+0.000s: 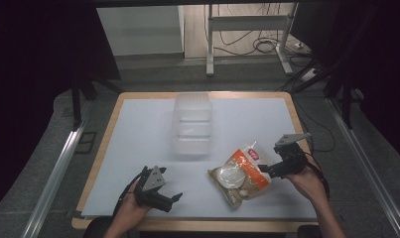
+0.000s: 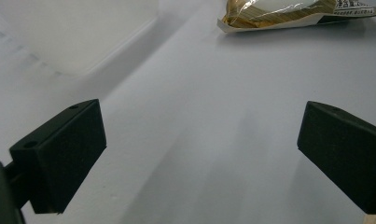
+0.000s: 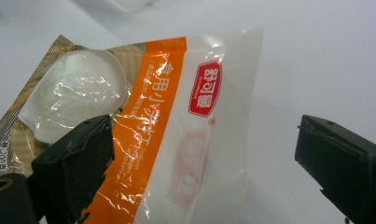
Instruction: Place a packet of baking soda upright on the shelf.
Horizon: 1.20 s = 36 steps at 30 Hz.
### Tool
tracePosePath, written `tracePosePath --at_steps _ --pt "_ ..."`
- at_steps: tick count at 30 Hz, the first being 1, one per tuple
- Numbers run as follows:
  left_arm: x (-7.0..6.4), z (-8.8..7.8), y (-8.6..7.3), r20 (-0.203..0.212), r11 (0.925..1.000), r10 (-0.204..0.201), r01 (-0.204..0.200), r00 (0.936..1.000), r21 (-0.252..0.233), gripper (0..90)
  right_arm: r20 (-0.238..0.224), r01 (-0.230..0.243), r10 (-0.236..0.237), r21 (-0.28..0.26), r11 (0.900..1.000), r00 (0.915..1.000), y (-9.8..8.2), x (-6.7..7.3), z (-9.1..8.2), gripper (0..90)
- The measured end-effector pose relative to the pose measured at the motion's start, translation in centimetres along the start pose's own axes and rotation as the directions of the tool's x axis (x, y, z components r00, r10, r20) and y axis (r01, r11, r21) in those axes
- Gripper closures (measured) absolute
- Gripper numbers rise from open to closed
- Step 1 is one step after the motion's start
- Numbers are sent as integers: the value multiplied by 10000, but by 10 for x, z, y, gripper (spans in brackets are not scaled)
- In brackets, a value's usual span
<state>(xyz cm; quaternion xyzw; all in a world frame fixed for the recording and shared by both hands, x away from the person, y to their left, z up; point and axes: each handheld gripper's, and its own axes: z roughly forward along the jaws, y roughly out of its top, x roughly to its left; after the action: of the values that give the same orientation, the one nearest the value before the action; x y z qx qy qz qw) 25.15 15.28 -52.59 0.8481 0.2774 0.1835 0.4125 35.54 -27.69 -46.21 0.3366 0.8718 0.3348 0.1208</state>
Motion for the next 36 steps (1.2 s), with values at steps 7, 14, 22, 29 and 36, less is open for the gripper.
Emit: tracePosePath --at_steps 7,14,22,29,36 --pt "0 0 0 11 10000 23 -23 10000 -6 12 -415 -372 383 254 9990 9984 -9 -6 16 53" --pt "0 0 0 18 10000 32 -32 10000 6 12 -558 -312 363 904 9954 9978 -11 2 34 94" --pt "0 0 0 33 10000 56 -56 10000 23 12 -1388 -253 382 936 9953 9896 -8 9 38 299" --pt "0 0 0 32 10000 65 -65 10000 30 12 -1717 -77 274 1144 9934 9848 -4 22 40 572" --pt "0 -1 0 -16 10000 65 -65 10000 6 12 -920 61 27 956 9954 9958 0 28 31 878"
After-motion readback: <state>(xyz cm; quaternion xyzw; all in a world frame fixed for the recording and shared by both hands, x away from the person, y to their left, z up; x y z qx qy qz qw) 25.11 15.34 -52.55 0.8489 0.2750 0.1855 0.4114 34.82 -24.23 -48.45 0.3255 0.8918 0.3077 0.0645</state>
